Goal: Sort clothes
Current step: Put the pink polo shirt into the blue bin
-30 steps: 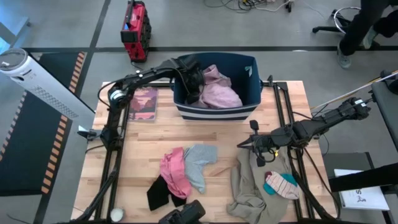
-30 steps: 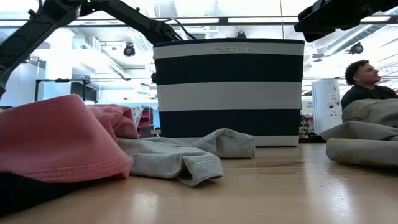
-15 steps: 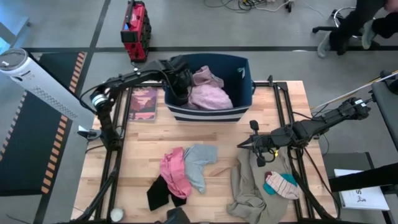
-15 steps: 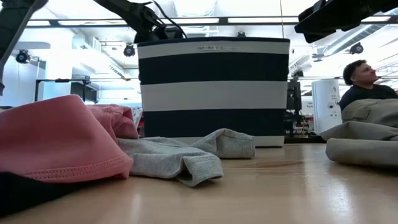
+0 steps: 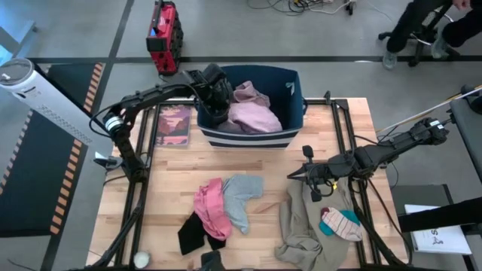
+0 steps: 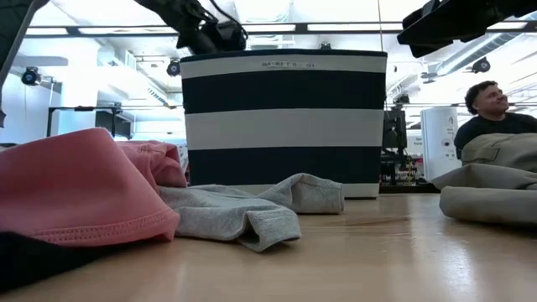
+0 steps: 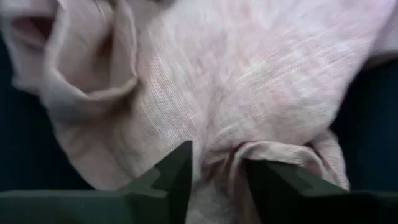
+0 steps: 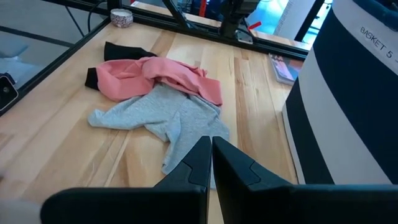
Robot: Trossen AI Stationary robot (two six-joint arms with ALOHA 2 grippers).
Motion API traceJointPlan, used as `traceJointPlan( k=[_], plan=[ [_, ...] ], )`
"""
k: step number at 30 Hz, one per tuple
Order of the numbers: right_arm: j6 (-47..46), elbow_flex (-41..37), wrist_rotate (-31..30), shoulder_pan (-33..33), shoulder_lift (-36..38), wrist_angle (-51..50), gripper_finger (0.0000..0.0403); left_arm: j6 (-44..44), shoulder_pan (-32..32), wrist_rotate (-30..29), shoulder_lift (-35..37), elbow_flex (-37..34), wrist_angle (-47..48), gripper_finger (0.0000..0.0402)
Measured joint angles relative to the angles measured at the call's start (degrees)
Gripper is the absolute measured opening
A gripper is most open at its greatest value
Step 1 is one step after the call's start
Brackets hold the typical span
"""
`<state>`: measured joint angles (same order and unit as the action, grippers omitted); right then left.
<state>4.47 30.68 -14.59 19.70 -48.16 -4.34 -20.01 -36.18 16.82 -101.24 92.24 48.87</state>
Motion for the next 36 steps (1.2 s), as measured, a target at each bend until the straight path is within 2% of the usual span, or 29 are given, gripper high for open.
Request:
traceJointPlan(
  k=[4, 8, 14, 19, 23, 26, 31, 36],
  plan=[
    [0.1, 0.0, 0.0, 0.0, 0.0, 0.0, 0.0, 0.2, 0.2, 0.2, 0.4, 2.7, -1.3, 0.0182],
    [0.2, 0.0, 0.0, 0.0, 0.0, 0.2, 0.0, 0.2, 0.4, 3.8, 0.3, 4.0, -4.0, 0.0194],
    [0.2, 0.0, 0.0, 0.0, 0.0, 0.3, 0.0, 2.6, 1.0, 4.7, 0.1, 3.0, -11.0, 0.0155],
    [0.2, 0.0, 0.0, 0.0, 0.0, 0.3, 0.0, 2.5, 1.0, 4.7, 0.1, 2.5, -11.1, 0.0112],
    [0.1, 0.0, 0.0, 0.0, 0.0, 0.3, 0.0, 1.2, 1.0, 3.6, 0.1, 2.5, -10.1, 0.0107],
    [0.1, 0.0, 0.0, 0.0, 0.0, 0.2, 0.0, -0.5, 1.0, -0.8, 0.1, 2.5, -7.3, 0.0126],
    [0.1, 0.0, 0.0, 0.0, 0.0, 0.2, 0.0, -2.9, 0.9, -14.2, 0.1, 2.5, -0.2, 0.0183],
    [0.1, 0.0, 0.0, 0.0, 0.0, 0.2, 0.0, -3.3, 0.9, -16.2, 0.5, 2.4, 2.8, 0.0245]
  ],
)
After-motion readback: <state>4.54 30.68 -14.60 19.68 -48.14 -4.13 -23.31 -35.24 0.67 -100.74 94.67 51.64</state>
